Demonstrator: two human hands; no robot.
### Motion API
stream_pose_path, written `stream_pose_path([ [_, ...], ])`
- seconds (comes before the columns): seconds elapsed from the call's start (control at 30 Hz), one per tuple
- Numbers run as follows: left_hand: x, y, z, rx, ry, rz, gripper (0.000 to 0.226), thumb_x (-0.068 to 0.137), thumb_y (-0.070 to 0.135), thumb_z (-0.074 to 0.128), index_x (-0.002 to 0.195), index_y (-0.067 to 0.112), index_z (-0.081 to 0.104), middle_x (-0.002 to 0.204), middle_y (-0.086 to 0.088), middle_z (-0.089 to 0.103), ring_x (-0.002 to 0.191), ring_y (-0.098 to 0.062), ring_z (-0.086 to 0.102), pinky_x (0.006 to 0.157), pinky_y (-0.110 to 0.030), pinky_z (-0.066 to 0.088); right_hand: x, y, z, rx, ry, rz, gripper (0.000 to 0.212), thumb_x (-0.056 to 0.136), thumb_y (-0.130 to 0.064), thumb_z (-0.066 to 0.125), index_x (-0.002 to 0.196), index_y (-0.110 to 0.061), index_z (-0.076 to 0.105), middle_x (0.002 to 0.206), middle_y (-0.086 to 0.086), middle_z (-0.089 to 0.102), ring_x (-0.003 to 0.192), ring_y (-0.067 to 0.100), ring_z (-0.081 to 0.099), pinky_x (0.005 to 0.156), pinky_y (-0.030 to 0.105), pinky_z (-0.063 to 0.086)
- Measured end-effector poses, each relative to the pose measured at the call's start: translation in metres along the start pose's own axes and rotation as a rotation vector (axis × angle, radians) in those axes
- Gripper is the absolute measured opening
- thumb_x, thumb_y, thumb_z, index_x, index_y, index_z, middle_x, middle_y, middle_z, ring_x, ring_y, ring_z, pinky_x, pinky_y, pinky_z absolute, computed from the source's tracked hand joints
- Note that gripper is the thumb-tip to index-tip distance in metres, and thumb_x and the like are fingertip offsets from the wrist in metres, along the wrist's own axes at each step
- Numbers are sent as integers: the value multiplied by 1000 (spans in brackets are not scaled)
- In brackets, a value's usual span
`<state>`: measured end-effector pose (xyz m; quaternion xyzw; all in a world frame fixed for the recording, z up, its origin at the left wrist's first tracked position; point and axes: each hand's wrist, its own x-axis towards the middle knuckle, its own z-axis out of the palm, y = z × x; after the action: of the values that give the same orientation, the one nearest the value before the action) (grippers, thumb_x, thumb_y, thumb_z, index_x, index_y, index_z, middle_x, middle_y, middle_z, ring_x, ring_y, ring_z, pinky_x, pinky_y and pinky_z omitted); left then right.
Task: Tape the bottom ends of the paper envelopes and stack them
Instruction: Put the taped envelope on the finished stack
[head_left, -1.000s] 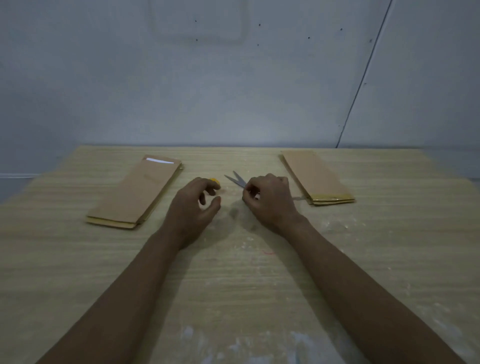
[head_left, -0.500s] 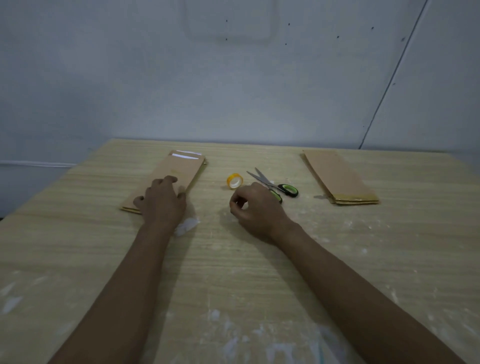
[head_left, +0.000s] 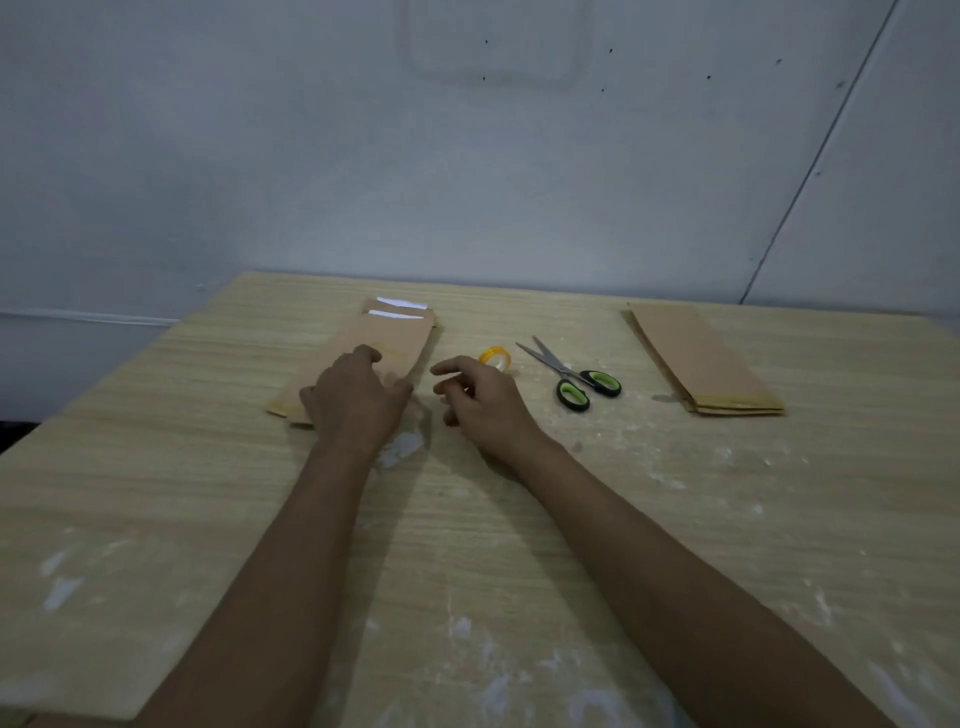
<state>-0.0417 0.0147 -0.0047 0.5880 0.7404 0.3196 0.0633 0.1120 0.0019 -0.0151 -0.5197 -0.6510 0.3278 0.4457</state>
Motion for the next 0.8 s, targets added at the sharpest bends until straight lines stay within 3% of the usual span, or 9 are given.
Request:
stream_pose_path([
  [0.1, -2, 1, -6, -54, -2, 25, 47, 82, 43, 69, 124, 21, 62, 124, 0, 66, 118, -26, 59, 98, -39, 40, 6, -8, 7, 163, -55, 138, 31, 97, -9, 45, 117, -25, 64, 102, 15, 69, 69, 26, 68, 48, 27, 49],
  [0.2, -2, 2, -11, -99, 0, 31, 50, 80, 46, 72, 122, 20, 63, 123, 1, 67, 116, -26, 60, 96, -38, 44, 13, -14, 12, 348, -106, 265, 35, 96, -13, 46, 122, -31, 61, 99, 9, 68, 73, 35, 67, 48, 27, 48],
  [0.37, -1, 1, -16, -146, -13, 6, 47, 76, 44, 74, 117, 23, 64, 118, 6, 68, 112, -24, 62, 90, -34, 43, 23, -12, 21, 308, -145, 320, 35, 102, -24, 41, 132, -25, 59, 106, 14, 69, 68, 28, 66, 49, 25, 46],
  [0.47, -1, 1, -16, -147, -46, 17, 47, 78, 50, 69, 117, 24, 64, 120, 7, 68, 115, -23, 61, 94, -35, 43, 20, -15, 22, 290, -107, 302, 31, 103, -26, 43, 120, -14, 67, 81, 12, 68, 61, 23, 63, 48, 24, 46],
  [0.53, -1, 3, -17, -178, -40, 0, 46, 82, 58, 63, 114, 25, 65, 120, 7, 67, 116, -23, 59, 100, -38, 43, 18, -13, 24, 304, -67, 263, 31, 102, -27, 46, 105, -9, 71, 82, 14, 70, 68, 27, 67, 50, 29, 52],
  [0.6, 1, 3, -18, -239, -4, -28, 40, 85, 56, 59, 110, 25, 66, 118, 6, 68, 115, -24, 60, 102, -41, 42, 17, -9, 27, 220, -14, 175, 31, 99, -31, 52, 94, -11, 75, 82, 10, 73, 72, 25, 69, 62, 40, 57],
  [0.7, 5, -2, -16, -300, 39, -23, 28, 89, 44, 59, 105, 23, 67, 114, 5, 69, 108, -25, 62, 99, -42, 44, 16, -6, 24, 119, 94, 69, 18, 92, -26, 68, 96, -12, 78, 86, 0, 76, 79, 11, 70, 77, 32, 57],
  [0.8, 6, -7, -13, -310, 35, -12, 21, 89, 38, 60, 102, 23, 68, 112, 4, 68, 107, -25, 61, 95, -43, 46, 15, -4, 19, 143, 152, 59, 4, 80, -13, 79, 84, -12, 79, 77, -3, 74, 73, 8, 69, 75, 31, 59],
])
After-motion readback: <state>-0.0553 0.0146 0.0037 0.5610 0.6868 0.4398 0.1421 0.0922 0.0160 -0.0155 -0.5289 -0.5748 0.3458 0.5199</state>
